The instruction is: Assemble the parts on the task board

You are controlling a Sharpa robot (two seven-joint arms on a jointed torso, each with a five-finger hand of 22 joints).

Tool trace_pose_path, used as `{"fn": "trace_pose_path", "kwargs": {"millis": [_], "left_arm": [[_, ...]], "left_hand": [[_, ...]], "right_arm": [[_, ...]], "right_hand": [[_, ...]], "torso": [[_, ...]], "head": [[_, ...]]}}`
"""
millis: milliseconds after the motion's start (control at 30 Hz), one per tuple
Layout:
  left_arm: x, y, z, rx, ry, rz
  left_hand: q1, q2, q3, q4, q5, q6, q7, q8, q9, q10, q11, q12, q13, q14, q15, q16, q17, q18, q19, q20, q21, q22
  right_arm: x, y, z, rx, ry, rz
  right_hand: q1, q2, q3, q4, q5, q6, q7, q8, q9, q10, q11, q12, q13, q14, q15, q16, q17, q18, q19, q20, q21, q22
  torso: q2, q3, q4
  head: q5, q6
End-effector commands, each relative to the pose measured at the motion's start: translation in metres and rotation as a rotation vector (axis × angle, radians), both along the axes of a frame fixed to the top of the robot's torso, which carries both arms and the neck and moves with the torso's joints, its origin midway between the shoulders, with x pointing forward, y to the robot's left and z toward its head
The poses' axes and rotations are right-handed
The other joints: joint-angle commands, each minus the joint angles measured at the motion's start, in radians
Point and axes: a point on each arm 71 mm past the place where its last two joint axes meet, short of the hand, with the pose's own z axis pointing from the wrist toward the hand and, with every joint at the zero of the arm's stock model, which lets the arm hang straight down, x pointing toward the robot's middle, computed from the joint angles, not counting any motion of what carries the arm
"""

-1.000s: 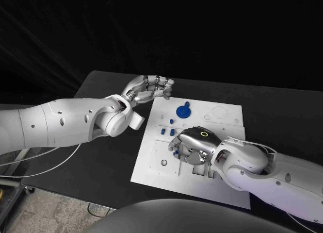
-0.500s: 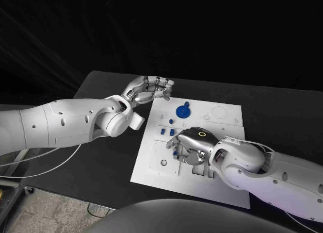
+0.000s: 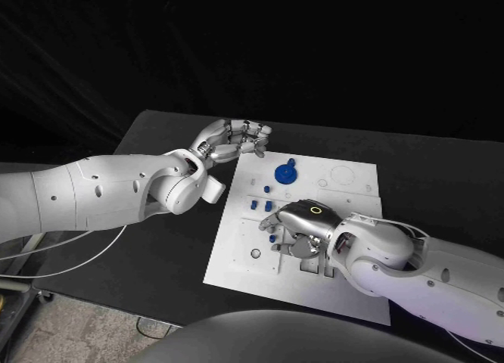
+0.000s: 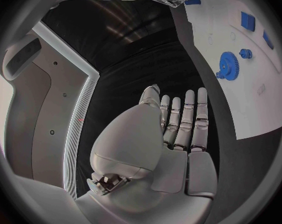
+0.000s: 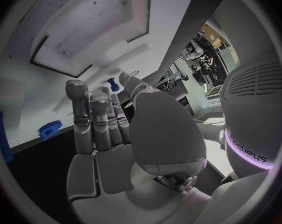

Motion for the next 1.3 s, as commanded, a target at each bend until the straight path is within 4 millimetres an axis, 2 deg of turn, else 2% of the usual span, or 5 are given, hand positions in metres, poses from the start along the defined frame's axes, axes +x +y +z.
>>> {"fn": "trace_pose_path", "kwargs": {"millis": [33, 267, 600, 767, 1300], "left_arm": [[-0.001, -0.002, 0.001, -0.007, -0.002, -0.021], [-0.001, 0.000, 0.001, -0.005, -0.001, -0.016], [-0.001, 0.001, 0.000, -0.002, 0.000, -0.011], [-0.001, 0.000, 0.000, -0.002, 0.000, -0.013], [0.000, 0.000, -0.001, 0.001, 0.007, -0.013]], "left_hand": [[0.010, 0.002, 0.008, 0.000, 0.004, -0.001, 0.007, 0.003, -0.002, 0.000, 0.005, 0.006, -0.002, 0.001, 0.003, 0.005, -0.001, 0.010, 0.005, -0.001, -0.004, 0.001], [0.011, 0.003, 0.008, 0.000, 0.004, -0.001, 0.007, 0.003, -0.002, 0.000, 0.006, 0.006, -0.002, 0.002, 0.003, 0.005, -0.001, 0.010, 0.005, -0.001, -0.004, 0.001], [0.011, 0.004, 0.009, 0.001, 0.004, -0.001, 0.008, 0.003, -0.002, 0.000, 0.006, 0.006, -0.003, 0.002, 0.003, 0.006, -0.001, 0.010, 0.005, -0.001, -0.004, 0.001], [0.011, 0.004, 0.009, 0.001, 0.004, -0.001, 0.008, 0.003, -0.002, 0.000, 0.006, 0.006, -0.003, 0.002, 0.003, 0.006, -0.001, 0.010, 0.005, -0.001, -0.004, 0.001], [0.017, 0.011, 0.014, 0.002, 0.007, 0.001, 0.009, 0.004, -0.005, 0.003, 0.009, 0.007, -0.007, 0.005, 0.004, 0.008, -0.002, 0.009, 0.006, -0.001, -0.005, 0.004]], "right_arm": [[0.001, -0.006, 0.006, 0.025, -0.021, -0.021], [0.012, -0.029, 0.042, 0.064, -0.052, -0.079], [0.034, -0.073, 0.089, 0.004, -0.154, -0.169], [0.045, -0.093, 0.089, -0.061, -0.168, -0.219], [0.050, -0.115, 0.062, -0.225, -0.098, -0.269]], "right_hand": [[0.002, -0.005, -0.037, 0.018, -0.010, -0.010, 0.002, -0.001, -0.010, -0.050, 0.003, 0.006, 0.003, -0.020, -0.002, -0.014, -0.018, 0.013, -0.020, 0.001, -0.035, 0.051], [0.006, 0.001, -0.084, 0.060, -0.011, 0.010, 0.003, 0.011, -0.017, -0.080, 0.006, 0.039, 0.009, -0.028, 0.008, -0.010, -0.026, 0.013, -0.021, 0.006, -0.051, 0.050], [0.044, 0.020, -0.084, 0.067, 0.027, 0.044, -0.008, 0.022, -0.025, -0.066, 0.000, 0.081, 0.009, -0.031, 0.002, -0.003, -0.034, 0.014, -0.013, 0.005, -0.050, 0.055], [0.034, 0.019, -0.092, 0.080, 0.011, -0.003, -0.032, -0.006, -0.053, -0.020, -0.001, 0.126, 0.019, -0.031, 0.010, 0.003, -0.037, 0.012, -0.010, 0.008, -0.051, 0.057], [0.009, 0.013, -0.124, 0.113, -0.038, 0.004, -0.013, -0.002, -0.086, -0.086, 0.003, 0.121, 0.002, -0.050, 0.004, -0.006, -0.062, 0.015, -0.019, 0.005, -0.085, 0.053]], "torso": [[0.000, 0.0005, -0.0004], [-0.001, -0.0004, -0.0017], [-0.002, -0.0013, -0.0022], [-0.001, 0.0004, -0.0046], [-0.001, -0.0004, -0.0018]], "head": [[-0.005, 0.000], [-0.018, 0.000], [-0.034, 0.000], [-0.036, 0.000], [-0.041, 0.000]]}}
